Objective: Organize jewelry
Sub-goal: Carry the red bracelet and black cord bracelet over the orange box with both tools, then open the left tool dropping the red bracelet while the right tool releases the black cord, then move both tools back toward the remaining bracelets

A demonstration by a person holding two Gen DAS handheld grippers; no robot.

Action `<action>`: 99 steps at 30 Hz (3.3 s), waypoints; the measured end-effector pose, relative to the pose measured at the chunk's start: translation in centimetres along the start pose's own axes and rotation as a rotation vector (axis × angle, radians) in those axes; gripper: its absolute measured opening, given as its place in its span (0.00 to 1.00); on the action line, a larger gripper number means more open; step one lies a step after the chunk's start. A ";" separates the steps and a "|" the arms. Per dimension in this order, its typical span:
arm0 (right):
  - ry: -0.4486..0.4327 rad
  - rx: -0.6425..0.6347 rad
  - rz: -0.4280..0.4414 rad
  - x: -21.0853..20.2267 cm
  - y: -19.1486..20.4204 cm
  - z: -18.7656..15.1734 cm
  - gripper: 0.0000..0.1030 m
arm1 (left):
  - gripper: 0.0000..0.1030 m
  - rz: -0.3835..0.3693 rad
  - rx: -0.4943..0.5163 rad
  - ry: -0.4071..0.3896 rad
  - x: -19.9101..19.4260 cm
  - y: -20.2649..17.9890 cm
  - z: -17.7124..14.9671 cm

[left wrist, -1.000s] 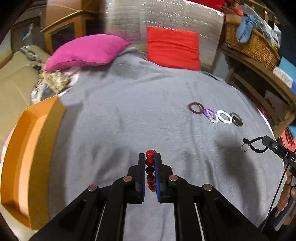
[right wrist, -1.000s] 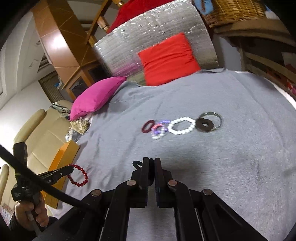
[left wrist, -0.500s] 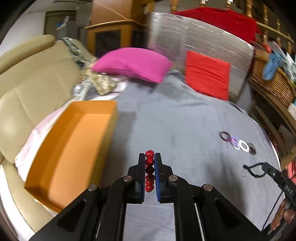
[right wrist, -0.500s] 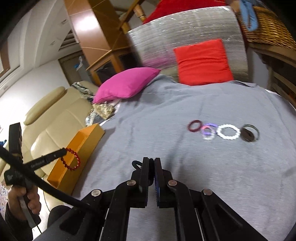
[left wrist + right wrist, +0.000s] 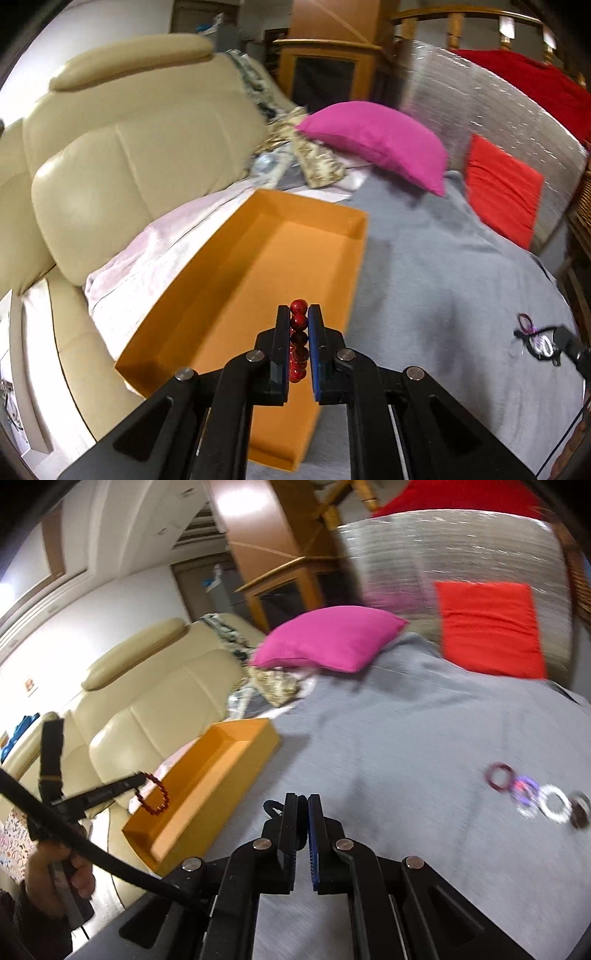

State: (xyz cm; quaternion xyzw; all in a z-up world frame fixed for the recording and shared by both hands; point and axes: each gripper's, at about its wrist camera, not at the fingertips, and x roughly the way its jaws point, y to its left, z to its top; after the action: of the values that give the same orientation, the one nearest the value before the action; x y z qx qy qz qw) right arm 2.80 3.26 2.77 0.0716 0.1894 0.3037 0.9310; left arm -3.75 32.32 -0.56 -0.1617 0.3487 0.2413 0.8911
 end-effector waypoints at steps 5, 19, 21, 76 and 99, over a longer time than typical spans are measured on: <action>0.028 -0.063 0.078 5.7 5.1 2.6 0.06 | 0.09 0.025 -0.041 0.035 1.7 2.0 -0.2; 0.274 -0.176 0.091 25.8 13.7 4.2 0.06 | 0.09 0.064 -0.067 0.142 6.5 4.5 -2.0; 0.326 -0.208 0.064 27.7 14.2 3.7 0.06 | 0.09 0.068 -0.065 0.153 7.1 4.8 -2.3; -0.049 0.076 -0.357 -7.0 -9.1 -4.5 0.96 | 0.69 -0.048 0.189 0.015 -1.3 -8.2 -6.9; -0.090 0.326 -0.532 -14.9 -22.3 -14.4 0.92 | 0.70 -0.124 0.401 0.117 1.5 -20.0 -12.0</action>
State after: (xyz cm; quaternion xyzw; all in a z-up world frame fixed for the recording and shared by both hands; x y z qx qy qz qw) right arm -1.98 -23.27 -11.38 0.1812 0.2061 0.0118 0.9616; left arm 1.54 10.66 -7.65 -0.0163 0.4304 0.1021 0.8967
